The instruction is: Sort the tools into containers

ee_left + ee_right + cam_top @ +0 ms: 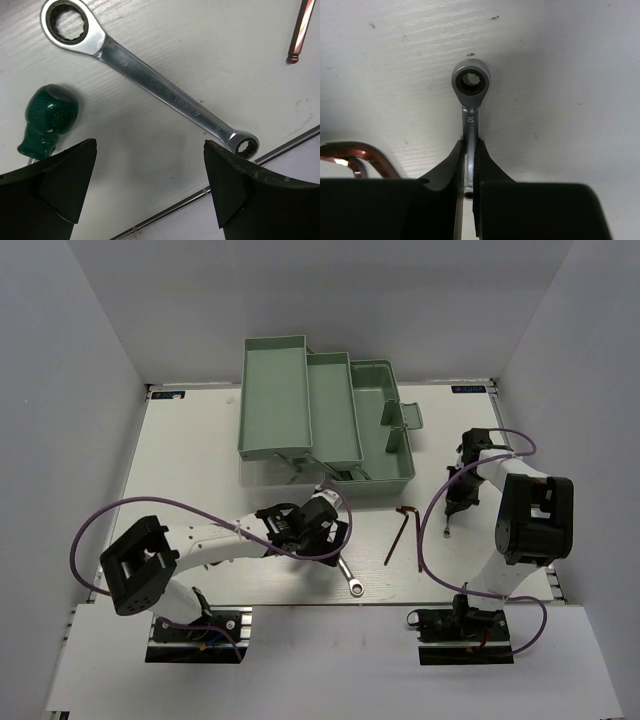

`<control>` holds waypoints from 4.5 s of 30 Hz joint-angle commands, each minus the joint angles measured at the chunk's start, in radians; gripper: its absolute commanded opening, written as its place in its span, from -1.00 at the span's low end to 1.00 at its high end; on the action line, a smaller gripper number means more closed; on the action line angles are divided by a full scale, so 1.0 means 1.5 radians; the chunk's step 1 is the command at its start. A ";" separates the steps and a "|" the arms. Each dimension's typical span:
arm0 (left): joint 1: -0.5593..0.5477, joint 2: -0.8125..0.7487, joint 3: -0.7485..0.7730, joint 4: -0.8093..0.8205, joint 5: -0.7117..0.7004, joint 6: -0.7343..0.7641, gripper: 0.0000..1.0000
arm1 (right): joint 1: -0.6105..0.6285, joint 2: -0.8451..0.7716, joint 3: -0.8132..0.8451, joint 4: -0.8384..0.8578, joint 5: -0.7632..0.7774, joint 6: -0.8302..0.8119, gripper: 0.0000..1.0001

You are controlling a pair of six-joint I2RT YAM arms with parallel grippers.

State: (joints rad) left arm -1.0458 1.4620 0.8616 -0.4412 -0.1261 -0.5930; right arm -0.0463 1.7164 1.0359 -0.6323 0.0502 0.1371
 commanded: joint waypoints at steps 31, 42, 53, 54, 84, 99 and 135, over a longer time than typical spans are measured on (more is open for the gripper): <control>-0.071 0.140 0.096 0.012 -0.075 -0.178 0.96 | 0.126 -0.004 0.449 -0.080 -0.370 -0.071 -1.00; -0.077 0.276 0.259 -0.167 -0.116 -0.271 0.53 | 0.177 0.157 0.557 -0.085 -0.303 -0.041 0.66; -0.089 0.340 0.272 -0.241 -0.138 -0.356 0.18 | 0.148 -0.021 0.321 0.020 -0.306 -0.038 0.81; -0.089 0.347 0.272 -0.241 -0.131 -0.363 0.14 | 0.146 -0.040 0.312 0.026 -0.310 -0.036 0.81; -0.171 0.254 0.242 -0.210 -0.161 -0.305 -1.00 | 0.040 -0.326 -0.076 -0.037 -0.312 -0.222 0.09; -0.159 0.249 0.338 -0.251 -0.229 -0.264 -1.00 | 0.006 -0.315 -0.101 -0.030 -0.344 -0.221 0.23; -0.146 0.330 0.277 -0.178 -0.197 -0.252 -1.00 | -0.006 -0.292 -0.096 -0.100 -0.517 -0.280 0.43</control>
State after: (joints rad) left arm -1.2736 1.9221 1.2915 -0.7456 -0.4343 -0.9730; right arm -0.0521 1.2995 0.8852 -0.7628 -0.6933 -0.2661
